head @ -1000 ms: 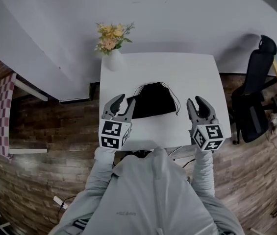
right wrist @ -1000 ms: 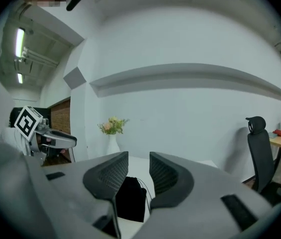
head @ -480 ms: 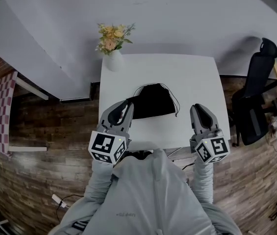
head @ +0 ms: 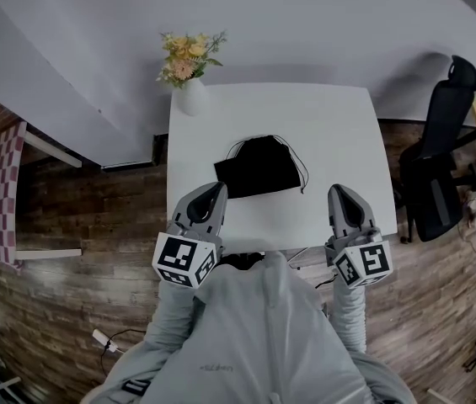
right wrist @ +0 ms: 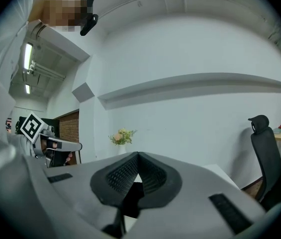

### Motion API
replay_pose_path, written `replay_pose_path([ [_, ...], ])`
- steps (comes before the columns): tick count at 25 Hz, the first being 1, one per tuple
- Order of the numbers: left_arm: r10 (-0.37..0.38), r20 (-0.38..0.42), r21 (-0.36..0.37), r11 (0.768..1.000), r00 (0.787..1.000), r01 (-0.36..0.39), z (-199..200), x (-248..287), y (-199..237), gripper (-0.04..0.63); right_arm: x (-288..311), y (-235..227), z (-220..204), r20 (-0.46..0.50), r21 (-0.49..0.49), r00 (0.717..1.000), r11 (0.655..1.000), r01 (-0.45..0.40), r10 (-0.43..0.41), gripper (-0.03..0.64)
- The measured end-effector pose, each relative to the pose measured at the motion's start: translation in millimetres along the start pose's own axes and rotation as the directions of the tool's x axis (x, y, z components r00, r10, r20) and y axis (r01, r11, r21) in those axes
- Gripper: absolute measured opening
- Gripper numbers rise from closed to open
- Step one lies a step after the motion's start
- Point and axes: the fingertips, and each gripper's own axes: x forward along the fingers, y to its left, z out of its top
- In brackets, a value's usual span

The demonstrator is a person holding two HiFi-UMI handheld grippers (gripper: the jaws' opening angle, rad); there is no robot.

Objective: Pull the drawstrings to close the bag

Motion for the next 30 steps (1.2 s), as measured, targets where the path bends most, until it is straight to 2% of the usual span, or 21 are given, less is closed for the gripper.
replay_pose_path([
  [6,0.004,-0.009,0.027,1.0,1.0,-0.004,1,5,3,0.025,3,-6,-3,-0.019,-0.005,1.0,1.0,0.006,-0.006,0.021],
  [30,0.022,-0.013,0.02,1.0,1.0,-0.022,2,5,21,0.025,21,1,-4,-0.028,-0.012,1.0,1.0,-0.001,0.0,0.021],
])
